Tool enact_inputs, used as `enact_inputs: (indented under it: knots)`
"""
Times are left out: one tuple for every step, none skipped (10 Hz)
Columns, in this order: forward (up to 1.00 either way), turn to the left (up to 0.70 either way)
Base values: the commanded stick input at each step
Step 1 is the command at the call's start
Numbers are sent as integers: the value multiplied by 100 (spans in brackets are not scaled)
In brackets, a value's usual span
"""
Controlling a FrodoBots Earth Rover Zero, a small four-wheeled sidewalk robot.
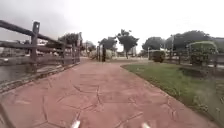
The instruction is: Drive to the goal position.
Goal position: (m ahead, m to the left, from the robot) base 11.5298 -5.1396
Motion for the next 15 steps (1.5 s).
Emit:
enact_inputs:
  knots:
    - [70,0]
    - [70,0]
    - [70,0]
    - [70,0]
    - [70,0]
    - [70,0]
    - [70,0]
    - [70,0]
    - [70,0]
    - [70,0]
    - [70,0]
    - [70,0]
    - [70,0]
    - [70,0]
    - [70,0]
